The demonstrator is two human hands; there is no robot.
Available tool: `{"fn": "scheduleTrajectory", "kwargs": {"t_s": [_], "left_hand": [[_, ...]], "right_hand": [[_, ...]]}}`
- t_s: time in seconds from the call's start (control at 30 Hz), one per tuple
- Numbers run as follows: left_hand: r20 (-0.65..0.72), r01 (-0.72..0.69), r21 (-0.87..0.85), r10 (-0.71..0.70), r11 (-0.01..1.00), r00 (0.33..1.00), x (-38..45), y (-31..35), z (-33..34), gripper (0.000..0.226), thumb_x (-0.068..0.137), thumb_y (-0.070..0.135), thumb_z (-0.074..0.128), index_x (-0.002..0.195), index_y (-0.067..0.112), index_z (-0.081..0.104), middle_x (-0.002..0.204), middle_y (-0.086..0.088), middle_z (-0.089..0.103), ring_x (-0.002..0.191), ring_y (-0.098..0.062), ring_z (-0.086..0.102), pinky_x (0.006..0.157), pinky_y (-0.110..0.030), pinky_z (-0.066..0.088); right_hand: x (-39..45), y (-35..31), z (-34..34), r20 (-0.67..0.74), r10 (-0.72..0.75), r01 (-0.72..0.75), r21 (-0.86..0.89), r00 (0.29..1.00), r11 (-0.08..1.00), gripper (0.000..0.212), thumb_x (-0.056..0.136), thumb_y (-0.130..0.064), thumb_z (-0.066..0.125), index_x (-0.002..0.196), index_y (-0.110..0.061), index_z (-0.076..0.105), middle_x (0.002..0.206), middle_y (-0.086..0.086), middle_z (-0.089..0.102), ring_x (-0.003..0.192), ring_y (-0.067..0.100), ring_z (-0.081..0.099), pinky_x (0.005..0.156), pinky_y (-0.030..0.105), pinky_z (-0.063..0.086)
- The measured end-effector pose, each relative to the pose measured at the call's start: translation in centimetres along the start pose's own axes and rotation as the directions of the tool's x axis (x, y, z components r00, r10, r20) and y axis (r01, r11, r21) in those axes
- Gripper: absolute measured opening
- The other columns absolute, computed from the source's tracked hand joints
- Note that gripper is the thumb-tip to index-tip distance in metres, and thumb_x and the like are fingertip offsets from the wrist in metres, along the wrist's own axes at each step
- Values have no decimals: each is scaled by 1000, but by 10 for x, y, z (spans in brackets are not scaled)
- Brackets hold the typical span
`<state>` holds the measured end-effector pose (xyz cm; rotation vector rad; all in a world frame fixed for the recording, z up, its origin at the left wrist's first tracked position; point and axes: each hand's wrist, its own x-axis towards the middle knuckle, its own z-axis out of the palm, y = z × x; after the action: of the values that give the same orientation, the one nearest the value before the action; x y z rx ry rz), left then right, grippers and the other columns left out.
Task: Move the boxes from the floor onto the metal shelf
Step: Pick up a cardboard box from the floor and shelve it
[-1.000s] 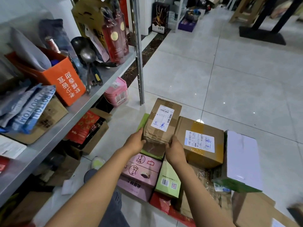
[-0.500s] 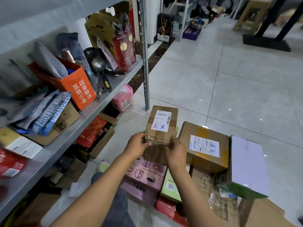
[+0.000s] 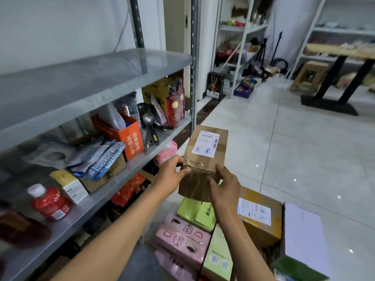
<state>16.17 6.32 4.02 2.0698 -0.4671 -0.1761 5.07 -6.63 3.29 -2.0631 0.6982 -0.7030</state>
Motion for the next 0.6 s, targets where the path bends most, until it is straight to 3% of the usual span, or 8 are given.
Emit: {"fn": "scheduleTrajectory", "kwargs": {"t_s": [0.1,0.2,0.3,0.43,0.6], "left_hand": [[-49,-56,-33,55,998,997,-8,27,-25,37,69,49,68,100,30,63,107,9,68,103,-13,63,88,-44,53],[-116,-135,23,137,991,984,-32,75,-60,26,82,30,70,107,24,63,108,7,68,96,-17,65,74,-30,50],[-199,-245,129,267,961,943,-52,113,-98,19,85,23,69,104,20,65,105,7,68,92,-8,61,72,-18,43],[-337,-296,234,363,926,869,-86,154,-155,23,83,27,70,104,17,67,104,2,71,96,-16,64,85,-35,50],[-480,-263,383,434,885,762,-139,196,-231,27,86,34,67,109,19,68,108,0,71,100,-19,64,86,-34,50]], "right_hand": [[-3,-38,-21,-47,-74,76,63,996,995,48,84,-8,70,131,-12,61,122,6,66,115,25,55,94,23,36],[-11,-76,-42,-84,-126,138,150,988,979,47,82,-7,72,129,-12,63,121,4,67,115,25,55,93,23,37],[-21,-118,-60,-129,-201,223,201,971,954,46,81,-6,73,125,-15,65,119,2,67,111,22,56,90,20,36],[-34,-181,-78,-144,-276,307,274,950,912,47,77,-7,74,123,-17,67,115,2,69,109,20,59,91,19,38],[-65,-262,-92,-110,-337,351,420,935,837,46,77,-12,77,122,-20,68,112,-1,70,101,11,64,96,27,50]]}}
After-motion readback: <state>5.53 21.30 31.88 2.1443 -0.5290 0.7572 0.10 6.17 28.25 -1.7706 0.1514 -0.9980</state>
